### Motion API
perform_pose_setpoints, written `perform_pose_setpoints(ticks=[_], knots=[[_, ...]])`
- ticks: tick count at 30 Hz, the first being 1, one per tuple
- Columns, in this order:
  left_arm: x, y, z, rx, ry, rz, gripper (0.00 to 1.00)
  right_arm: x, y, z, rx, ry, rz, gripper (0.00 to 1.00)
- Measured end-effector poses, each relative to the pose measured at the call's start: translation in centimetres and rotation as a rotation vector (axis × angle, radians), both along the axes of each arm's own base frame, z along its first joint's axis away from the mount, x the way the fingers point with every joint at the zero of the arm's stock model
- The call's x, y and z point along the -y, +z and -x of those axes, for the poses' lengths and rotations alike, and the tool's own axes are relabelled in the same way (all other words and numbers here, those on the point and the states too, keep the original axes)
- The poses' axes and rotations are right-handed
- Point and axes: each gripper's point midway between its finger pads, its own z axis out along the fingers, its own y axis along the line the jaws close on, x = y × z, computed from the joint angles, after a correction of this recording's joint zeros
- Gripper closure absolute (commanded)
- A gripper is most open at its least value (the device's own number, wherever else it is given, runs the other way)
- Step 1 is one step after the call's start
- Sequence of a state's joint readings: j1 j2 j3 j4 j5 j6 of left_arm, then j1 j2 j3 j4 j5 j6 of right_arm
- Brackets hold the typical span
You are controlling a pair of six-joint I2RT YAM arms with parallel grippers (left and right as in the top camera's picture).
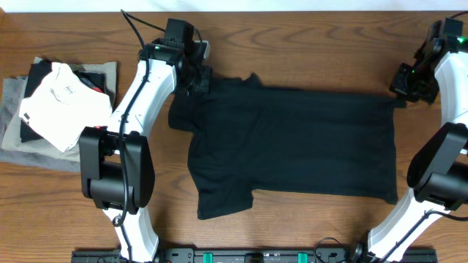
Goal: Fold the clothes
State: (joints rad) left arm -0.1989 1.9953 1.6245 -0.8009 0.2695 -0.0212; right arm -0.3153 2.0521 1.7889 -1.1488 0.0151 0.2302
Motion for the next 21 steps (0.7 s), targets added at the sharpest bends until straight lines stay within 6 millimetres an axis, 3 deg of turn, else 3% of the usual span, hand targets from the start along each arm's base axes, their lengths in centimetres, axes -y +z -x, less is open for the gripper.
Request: perform_pose_setpoints(ticks=[6,11,13,15,17,18,19,21], knots=[[-1.6,-0.8,1.7,-0.078,0.022,-0.066,0.94,1.7,0.0,0.5,0.005,-0.042,0.002,0.99],[-2.2,-1.0,2.7,-0.121,0.029,-0.084,0.92,1.8,0.0,0.4,0.013,-0.045,-0.008,0.99],[-2.3,-1.1,3.0,-0.134,0.025,-0.091,0.83,1.7,0.0,0.4,0.015,-0.044,-0.014,0.99],[-2.7,-1.2,3.5,-0.155,0.032,-0.105,0.83,1.7,0.0,0.3,0.016,-0.044,-0.013,0.99],[-3.1,-1.2,3.8,-0.166,0.032,-0.116,0.72,1.7,0.0,0.3,0.015,-0.045,-0.013,0.91],[-3.2,-1.3,3.9,-0.169,0.029,-0.122,0.59,1.7,0.0,0.4,0.014,-0.044,-0.014,0.82],[-3.4,-1.3,3.9,-0.170,0.027,-0.127,0.55,1.7,0.0,0.4,0.012,-0.048,-0.014,0.81],[-3.5,-1.3,4.0,-0.175,0.027,-0.131,0.55,1.7,0.0,0.5,0.008,-0.043,-0.012,0.80]])
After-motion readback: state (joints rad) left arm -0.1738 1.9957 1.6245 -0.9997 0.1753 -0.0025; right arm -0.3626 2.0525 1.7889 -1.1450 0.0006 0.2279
